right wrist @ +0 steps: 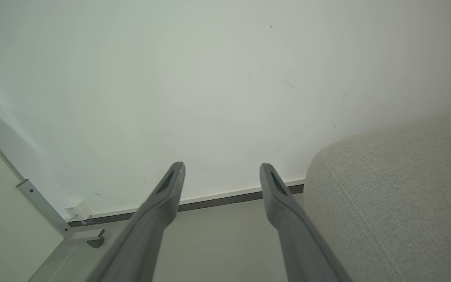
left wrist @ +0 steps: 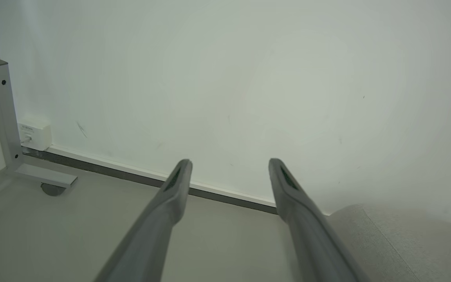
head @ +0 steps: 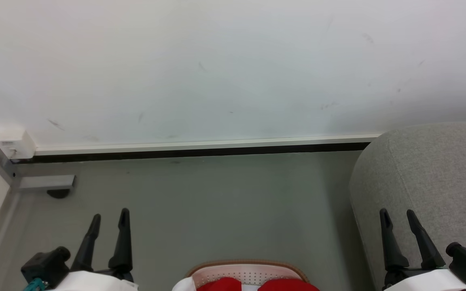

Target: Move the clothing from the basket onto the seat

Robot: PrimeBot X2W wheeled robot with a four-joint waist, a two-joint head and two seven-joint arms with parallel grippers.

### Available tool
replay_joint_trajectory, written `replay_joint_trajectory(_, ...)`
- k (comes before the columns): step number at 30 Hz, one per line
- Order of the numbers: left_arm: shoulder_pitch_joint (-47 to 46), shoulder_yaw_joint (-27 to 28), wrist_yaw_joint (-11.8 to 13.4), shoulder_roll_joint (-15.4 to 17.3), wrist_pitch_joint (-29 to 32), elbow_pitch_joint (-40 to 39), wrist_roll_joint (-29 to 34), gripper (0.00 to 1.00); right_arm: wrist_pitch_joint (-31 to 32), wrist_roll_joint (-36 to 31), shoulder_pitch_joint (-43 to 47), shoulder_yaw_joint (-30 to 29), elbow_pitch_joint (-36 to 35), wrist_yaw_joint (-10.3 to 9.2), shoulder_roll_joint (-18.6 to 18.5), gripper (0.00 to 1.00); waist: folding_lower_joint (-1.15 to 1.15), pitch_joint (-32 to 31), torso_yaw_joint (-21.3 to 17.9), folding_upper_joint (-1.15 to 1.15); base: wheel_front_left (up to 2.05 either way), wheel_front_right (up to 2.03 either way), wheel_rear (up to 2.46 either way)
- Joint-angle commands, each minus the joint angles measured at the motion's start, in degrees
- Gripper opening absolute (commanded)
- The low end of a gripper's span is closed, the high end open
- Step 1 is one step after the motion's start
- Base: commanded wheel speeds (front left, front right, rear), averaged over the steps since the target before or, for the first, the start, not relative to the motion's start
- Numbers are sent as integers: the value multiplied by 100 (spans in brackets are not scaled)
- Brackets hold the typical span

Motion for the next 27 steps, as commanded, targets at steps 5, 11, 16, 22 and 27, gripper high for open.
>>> replay_joint_trajectory(5,12,-40,19,84,-127,-58,417,100,-75,-405,-118,-27,-26,-8,33,100,0,-4,-3,0,0,0,0)
replay_joint_trajectory(11,31,-67,21,104,-202,-70,726,100,-125,-707,-113,-36,-24,-8,57,100,0,-8,-5,0,0,0,0)
replay_joint_trajectory(16,59,-47,31,101,-265,-36,958,100,-156,-932,-120,-54,-43,-9,76,100,0,-4,-15,0,0,0,0)
replay_joint_trajectory(22,71,-35,38,85,-325,-5,1161,100,-197,-1121,-105,-112,-81,-9,102,100,0,-10,-27,0,0,0,0)
replay_joint_trajectory(27,78,-30,32,61,-386,9,1372,100,-224,-1254,-98,-173,-141,-10,128,100,0,-12,-44,0,0,0,0)
